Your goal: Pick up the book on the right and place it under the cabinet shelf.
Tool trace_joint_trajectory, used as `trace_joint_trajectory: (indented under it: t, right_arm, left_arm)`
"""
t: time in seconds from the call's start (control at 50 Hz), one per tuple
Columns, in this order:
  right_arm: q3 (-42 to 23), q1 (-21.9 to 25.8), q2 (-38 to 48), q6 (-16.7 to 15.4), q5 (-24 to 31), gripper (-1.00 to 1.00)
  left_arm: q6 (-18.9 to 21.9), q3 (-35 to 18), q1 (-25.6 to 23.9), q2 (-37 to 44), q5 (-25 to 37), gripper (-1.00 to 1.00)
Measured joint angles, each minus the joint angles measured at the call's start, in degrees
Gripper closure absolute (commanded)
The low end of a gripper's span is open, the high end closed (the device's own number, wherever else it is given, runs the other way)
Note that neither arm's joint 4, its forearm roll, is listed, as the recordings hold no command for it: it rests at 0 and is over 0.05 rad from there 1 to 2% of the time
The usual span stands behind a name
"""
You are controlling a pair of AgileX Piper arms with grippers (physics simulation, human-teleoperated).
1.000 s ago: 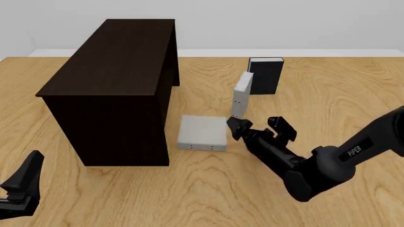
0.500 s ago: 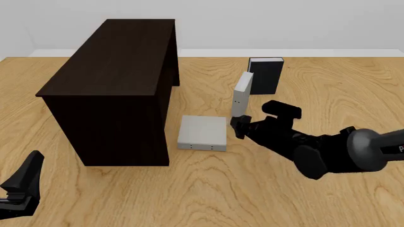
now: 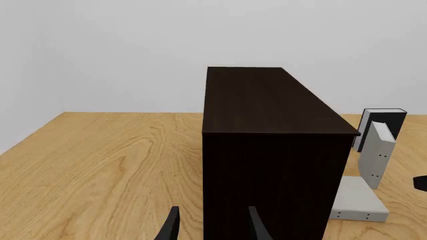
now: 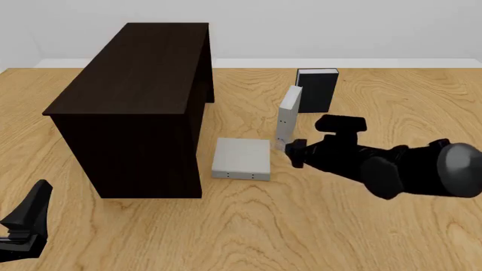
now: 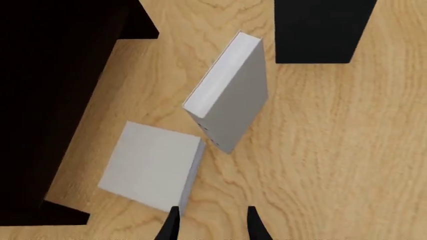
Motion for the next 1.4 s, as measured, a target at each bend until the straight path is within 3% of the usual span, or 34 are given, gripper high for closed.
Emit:
trace_joint_trajectory:
  t: [0.46, 1.02, 1.34, 1.4]
  right_arm:
    - [-6.5, -1.5, 7.6, -2.6, 4.2, -1.0]
    - [-13.1, 0.8, 17.5, -2.1, 5.2, -1.0]
    - [-17.6, 2.6, 19.7, -7.6, 8.5, -1.0]
    - [-18.7, 3.4, 20.3, -7.1, 8.8, -1.0]
  left_arm:
    - [-0.1, 0.1, 0.0, 0.5, -0.4, -1.0]
    - [-0.2, 0.1, 0.0, 1.3, -1.0, -1.0]
    - [-0.3, 0.1, 0.0, 1.3, -1.0, -1.0]
    - [-0.3, 0.1, 0.0, 1.4, -1.0, -1.0]
